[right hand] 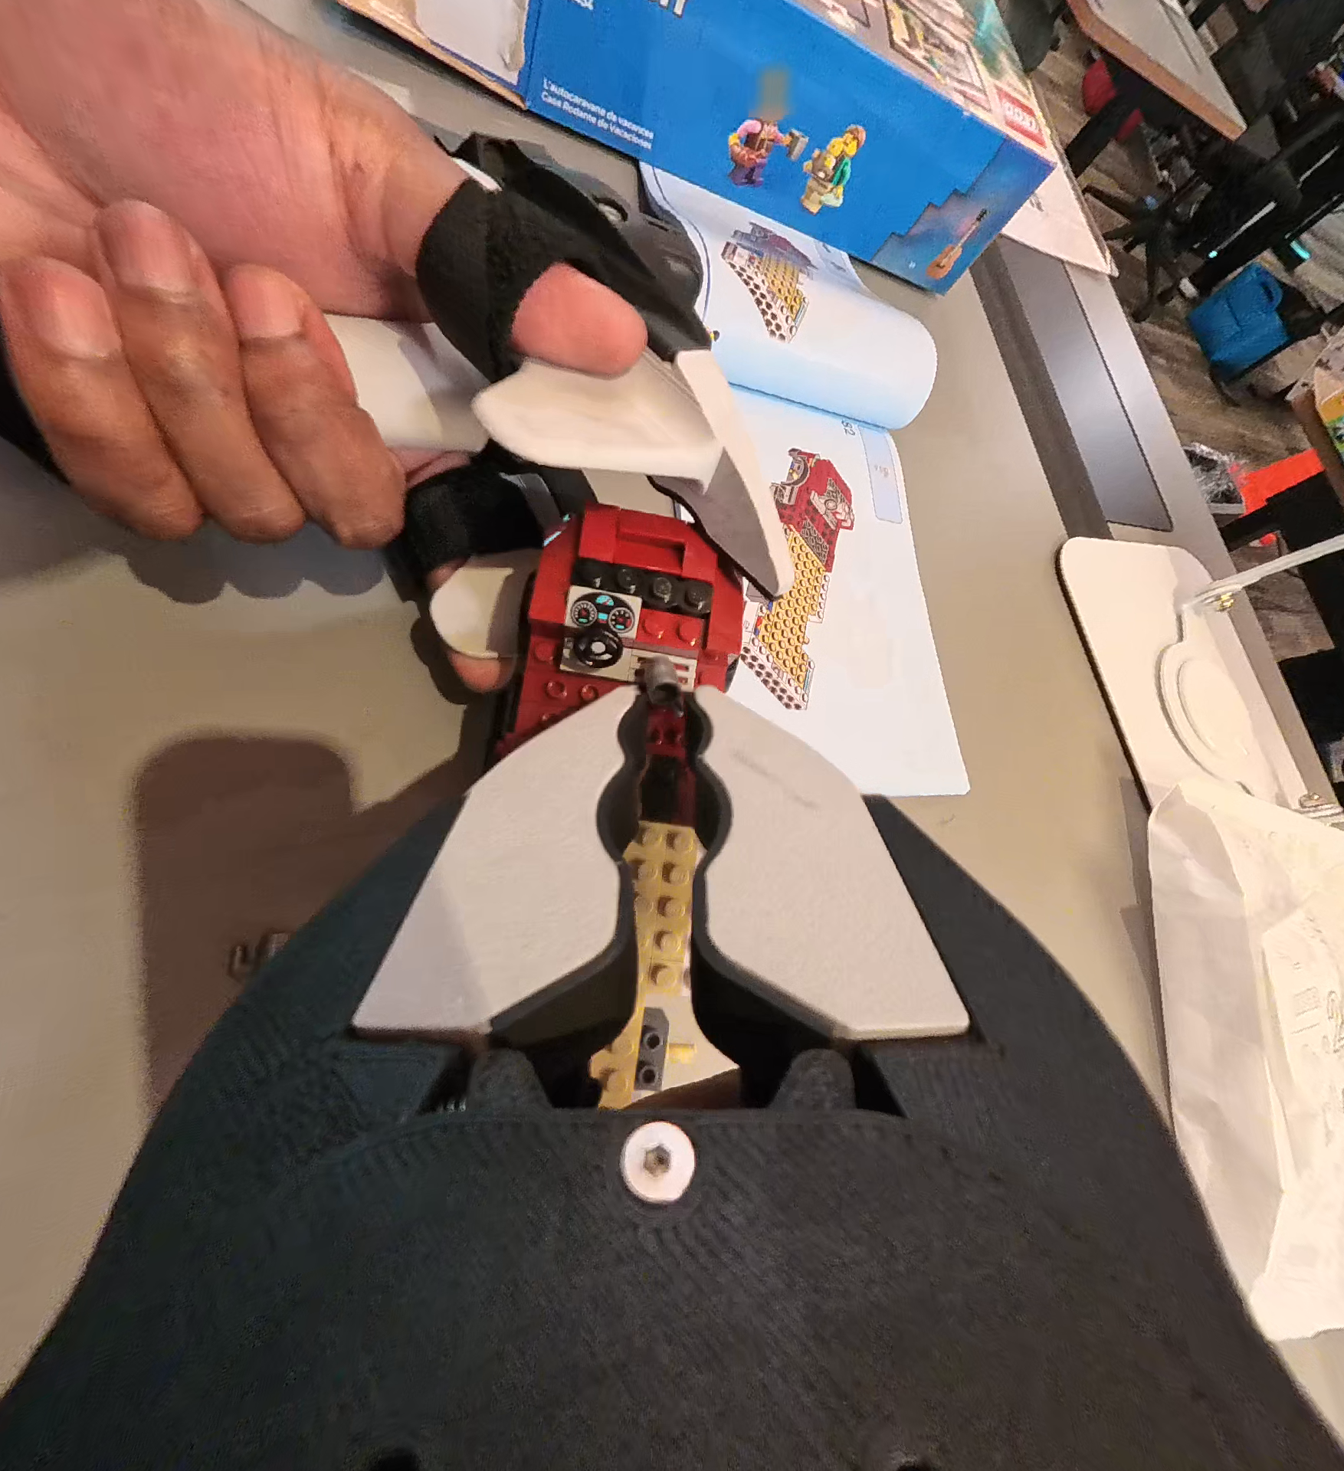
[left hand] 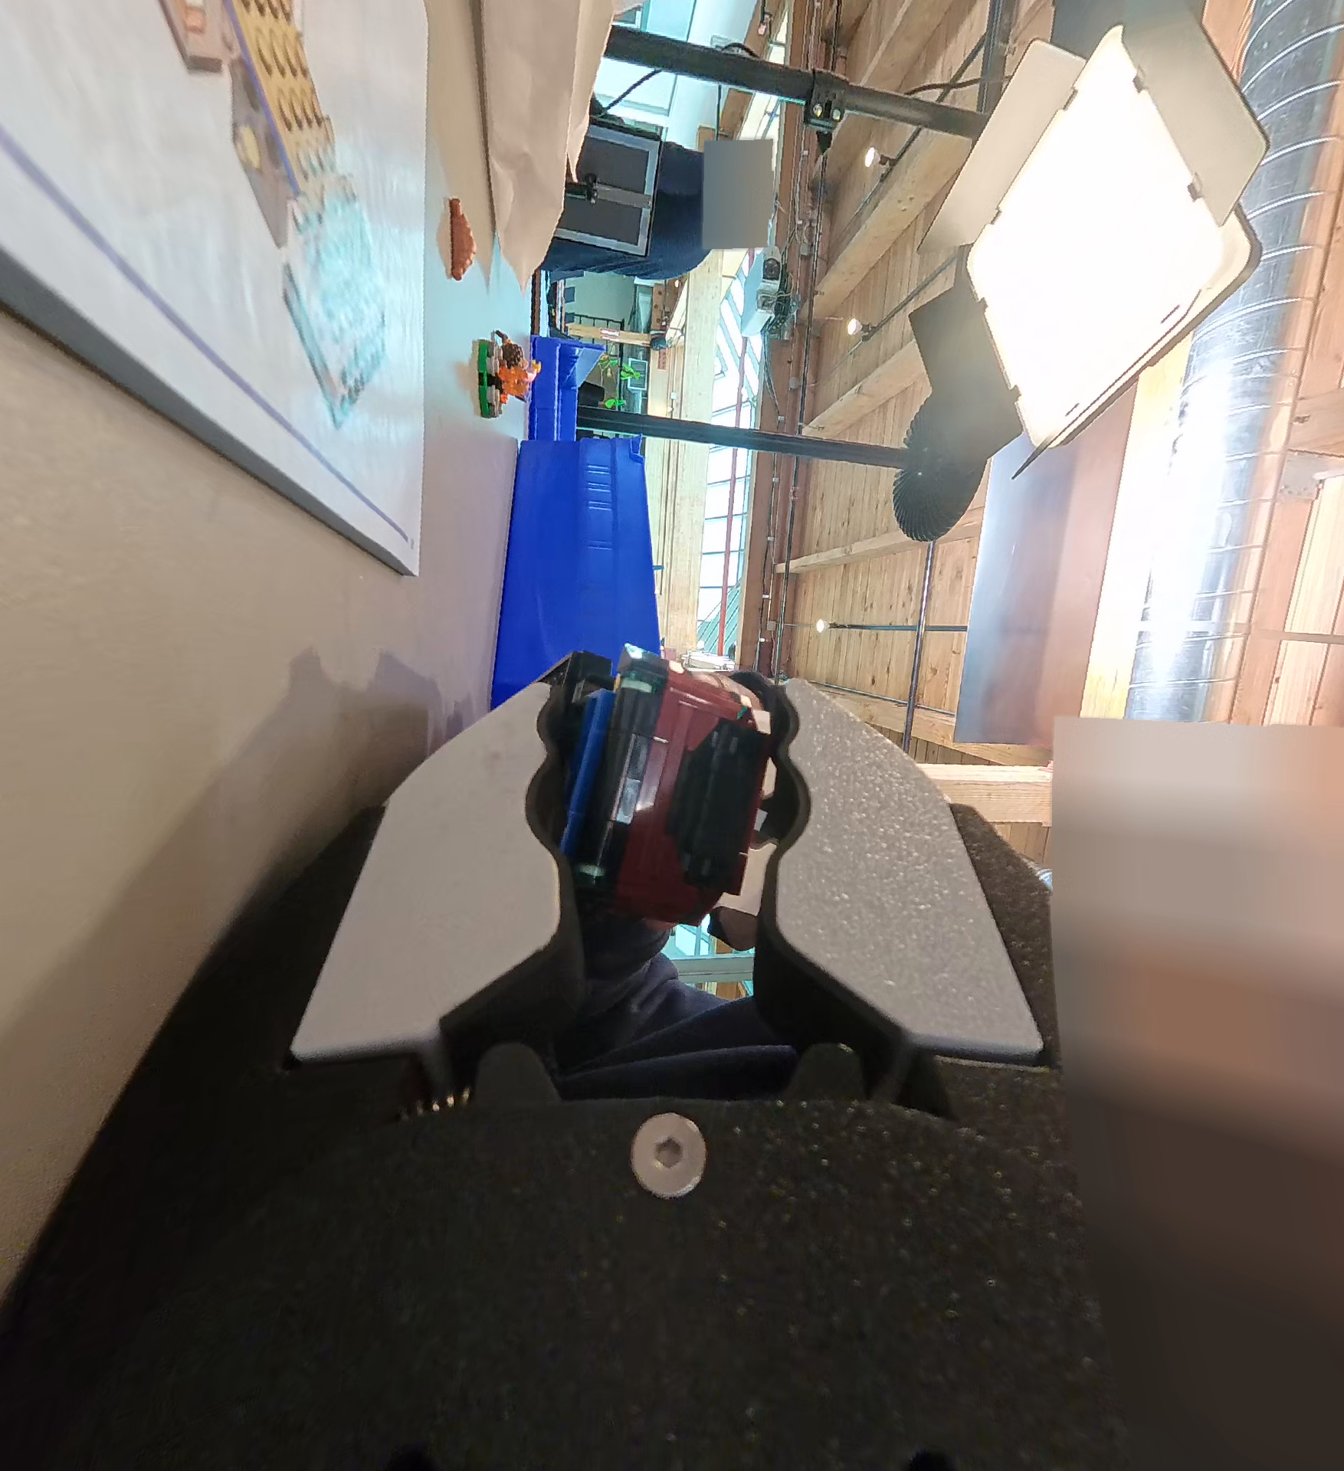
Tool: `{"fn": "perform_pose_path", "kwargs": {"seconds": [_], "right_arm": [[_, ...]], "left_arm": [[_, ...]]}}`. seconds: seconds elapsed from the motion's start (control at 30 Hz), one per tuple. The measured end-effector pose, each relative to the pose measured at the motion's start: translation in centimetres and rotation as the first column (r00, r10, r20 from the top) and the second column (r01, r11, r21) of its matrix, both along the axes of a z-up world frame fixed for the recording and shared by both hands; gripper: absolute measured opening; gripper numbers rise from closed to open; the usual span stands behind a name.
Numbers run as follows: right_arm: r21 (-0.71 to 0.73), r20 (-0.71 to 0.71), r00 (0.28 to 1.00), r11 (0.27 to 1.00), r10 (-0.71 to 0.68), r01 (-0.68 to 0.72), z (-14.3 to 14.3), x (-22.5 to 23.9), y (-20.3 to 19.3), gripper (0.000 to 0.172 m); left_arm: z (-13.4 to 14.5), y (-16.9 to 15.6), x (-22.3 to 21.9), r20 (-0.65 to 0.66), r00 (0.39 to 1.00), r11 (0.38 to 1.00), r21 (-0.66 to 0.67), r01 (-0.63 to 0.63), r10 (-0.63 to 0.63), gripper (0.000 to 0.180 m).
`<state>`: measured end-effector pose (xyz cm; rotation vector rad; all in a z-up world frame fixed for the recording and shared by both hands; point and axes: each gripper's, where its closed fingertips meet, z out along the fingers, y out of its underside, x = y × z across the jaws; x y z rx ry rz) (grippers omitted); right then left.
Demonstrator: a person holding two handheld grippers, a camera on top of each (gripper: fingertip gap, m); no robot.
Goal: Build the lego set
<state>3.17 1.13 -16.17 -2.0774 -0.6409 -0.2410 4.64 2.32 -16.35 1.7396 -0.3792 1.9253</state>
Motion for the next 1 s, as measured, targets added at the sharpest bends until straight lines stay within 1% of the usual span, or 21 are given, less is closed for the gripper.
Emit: {"fn": "perform_pose_path", "kwargs": {"seconds": [0.13, 0.33, 0.43, 0.6, 0.67, 1.0], "right_arm": [[0.004, -0.022, 0.999, 0.999, 0.033, -0.032, 0.2, -0.6, 0.0, 0.007], [-0.010, -0.060, 0.998, 0.999, 0.031, -0.032, 0.1, -0.8, 0.2, 0.007], [-0.015, -0.105, 0.994, 1.000, 0.018, -0.020, 0.3, -0.7, 0.2, 0.007], [0.017, -0.211, 0.977, 1.000, -0.004, 0.007, 1.5, -0.8, 0.6, 0.006], [0.001, -0.251, 0.968, 1.000, -0.021, 0.022, 1.5, -0.9, 0.8, 0.006], [-0.065, -0.281, 0.958, 0.997, -0.054, 0.037, 1.2, -1.3, 1.0, 0.006]], "left_arm": [[0.0, 0.0, 0.0, 0.001, 1.000, 1.000, 0.001, 0.002, -0.002, 0.049], [0.0, 0.0, 0.0, -0.004, 1.000, 1.000, 0.002, -0.002, 0.002, 0.049], [-0.1, 0.0, 0.0, -0.008, 1.000, 1.000, 0.001, -0.005, 0.005, 0.048], [-0.1, 0.3, 0.0, -0.021, 1.000, 1.000, -0.006, -0.022, 0.021, 0.049], [-0.2, 0.3, 0.0, -0.028, 0.999, 1.000, -0.010, -0.030, 0.030, 0.049], [-0.2, 0.3, -0.2, -0.055, 0.997, 0.998, -0.041, -0.053, 0.051, 0.049]]}}
